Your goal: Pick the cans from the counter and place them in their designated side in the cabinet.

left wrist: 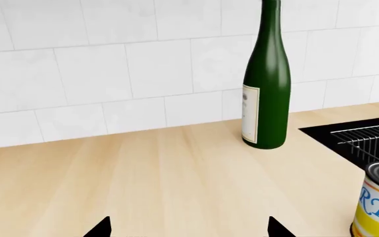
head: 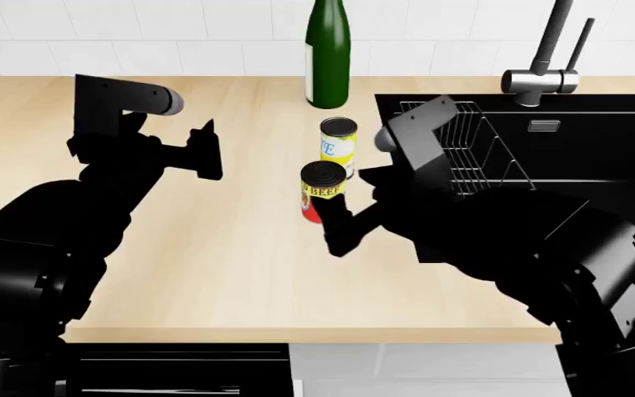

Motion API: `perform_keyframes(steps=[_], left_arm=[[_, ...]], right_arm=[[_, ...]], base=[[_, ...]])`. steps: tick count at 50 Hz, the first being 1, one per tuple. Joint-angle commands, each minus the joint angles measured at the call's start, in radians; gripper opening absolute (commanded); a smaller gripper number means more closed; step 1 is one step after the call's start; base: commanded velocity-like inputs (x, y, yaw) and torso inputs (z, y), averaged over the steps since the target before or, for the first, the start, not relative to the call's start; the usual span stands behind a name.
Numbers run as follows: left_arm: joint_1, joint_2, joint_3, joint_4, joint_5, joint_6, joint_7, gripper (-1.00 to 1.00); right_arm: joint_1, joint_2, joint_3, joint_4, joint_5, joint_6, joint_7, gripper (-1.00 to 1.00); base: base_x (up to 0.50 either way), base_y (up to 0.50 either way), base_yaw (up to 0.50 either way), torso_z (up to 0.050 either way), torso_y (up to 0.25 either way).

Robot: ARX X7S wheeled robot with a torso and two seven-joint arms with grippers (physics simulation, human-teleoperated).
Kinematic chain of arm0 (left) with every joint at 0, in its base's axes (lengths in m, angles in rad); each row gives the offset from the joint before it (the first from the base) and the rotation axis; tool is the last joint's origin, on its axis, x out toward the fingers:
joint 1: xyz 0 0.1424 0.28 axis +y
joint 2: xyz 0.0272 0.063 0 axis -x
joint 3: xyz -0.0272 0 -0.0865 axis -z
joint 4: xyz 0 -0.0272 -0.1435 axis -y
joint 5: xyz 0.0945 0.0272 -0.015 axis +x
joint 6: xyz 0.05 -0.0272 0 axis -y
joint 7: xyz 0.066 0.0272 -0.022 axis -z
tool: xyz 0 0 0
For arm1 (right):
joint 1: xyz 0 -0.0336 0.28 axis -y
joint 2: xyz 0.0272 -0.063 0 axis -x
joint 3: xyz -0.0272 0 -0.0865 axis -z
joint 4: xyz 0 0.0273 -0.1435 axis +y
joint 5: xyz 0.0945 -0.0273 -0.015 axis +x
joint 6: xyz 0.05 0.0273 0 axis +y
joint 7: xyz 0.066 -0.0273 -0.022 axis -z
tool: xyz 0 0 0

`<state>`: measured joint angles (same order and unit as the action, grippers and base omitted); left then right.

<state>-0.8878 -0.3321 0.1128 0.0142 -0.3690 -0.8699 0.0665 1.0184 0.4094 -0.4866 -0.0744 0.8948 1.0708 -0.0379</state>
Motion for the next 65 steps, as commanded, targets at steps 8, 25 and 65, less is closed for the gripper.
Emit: perform_keyframes(steps=[8,25,65], left_arm=[[0.001,0.001,0.0,-0.031,-0.001,0.022,0.0,1.0],[-0.004,0.002,0.004,-0.052,-0.002,0.036,0.0,1.0],[0.006,-0.002,0.002,-0.08,-0.011,0.064,-0.002,1.0]], right_arm=[[-0.006,-0.032,-0.025,0.094,-0.047,-0.09,-0.043,1.0],[0.005,-0.076,-0.08,0.235,-0.123,-0.206,-0.123,1.0],[-0.02,-0.177,-0.096,0.448,-0.145,-0.363,-0.218,-1.0]], base=[[0.0,0.0,0.0,0.0,0.0],[0.0,0.0,0.0,0.0,0.0],[0.0,0.0,0.0,0.0,0.0]])
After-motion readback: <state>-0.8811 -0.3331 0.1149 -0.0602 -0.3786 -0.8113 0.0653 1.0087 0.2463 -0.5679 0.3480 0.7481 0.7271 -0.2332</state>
